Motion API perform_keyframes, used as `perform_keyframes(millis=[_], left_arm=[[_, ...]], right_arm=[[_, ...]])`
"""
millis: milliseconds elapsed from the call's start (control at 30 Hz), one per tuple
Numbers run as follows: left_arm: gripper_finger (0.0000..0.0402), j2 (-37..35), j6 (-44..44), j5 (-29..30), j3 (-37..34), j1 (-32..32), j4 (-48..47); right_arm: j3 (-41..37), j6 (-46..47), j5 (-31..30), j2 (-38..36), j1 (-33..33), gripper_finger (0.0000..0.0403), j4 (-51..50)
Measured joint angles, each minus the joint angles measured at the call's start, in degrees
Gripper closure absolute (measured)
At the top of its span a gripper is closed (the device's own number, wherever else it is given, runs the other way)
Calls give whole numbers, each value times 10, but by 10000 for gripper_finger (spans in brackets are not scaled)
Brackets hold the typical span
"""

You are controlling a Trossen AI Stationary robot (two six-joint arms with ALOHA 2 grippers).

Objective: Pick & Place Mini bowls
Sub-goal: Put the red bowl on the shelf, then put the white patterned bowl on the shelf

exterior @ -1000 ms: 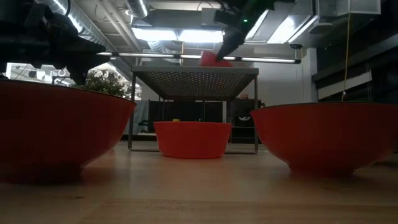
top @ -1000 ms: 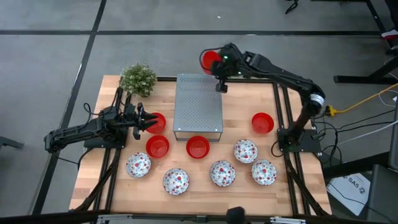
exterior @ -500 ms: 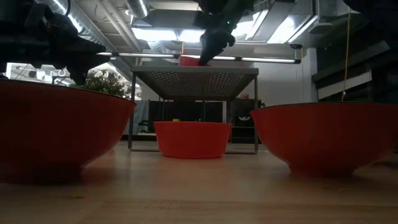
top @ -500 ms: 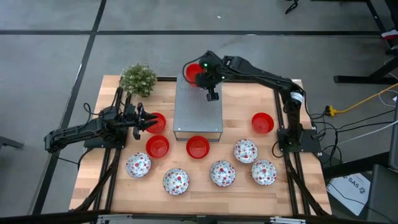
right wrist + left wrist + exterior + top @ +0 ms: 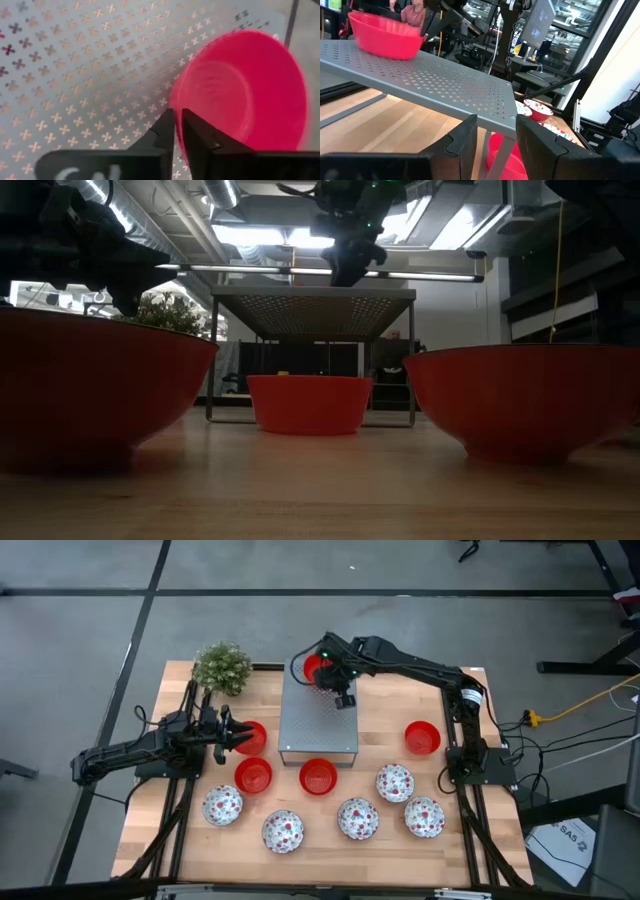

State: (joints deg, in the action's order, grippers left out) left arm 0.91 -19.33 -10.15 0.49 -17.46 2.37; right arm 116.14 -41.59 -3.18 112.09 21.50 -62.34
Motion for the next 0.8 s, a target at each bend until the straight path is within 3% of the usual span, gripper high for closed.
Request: perform_keyframes(millis=[267,533,800], left_arm=[[272,0,0,0,0,0,0],[272,0,0,0,0,0,0],[272,0,0,0,0,0,0]], right_arm=[[-5,25,9,-2,-7,328,1],[78,78,2,-6,-13,266,-56],[126,238,2,-8,-16,194,-151]])
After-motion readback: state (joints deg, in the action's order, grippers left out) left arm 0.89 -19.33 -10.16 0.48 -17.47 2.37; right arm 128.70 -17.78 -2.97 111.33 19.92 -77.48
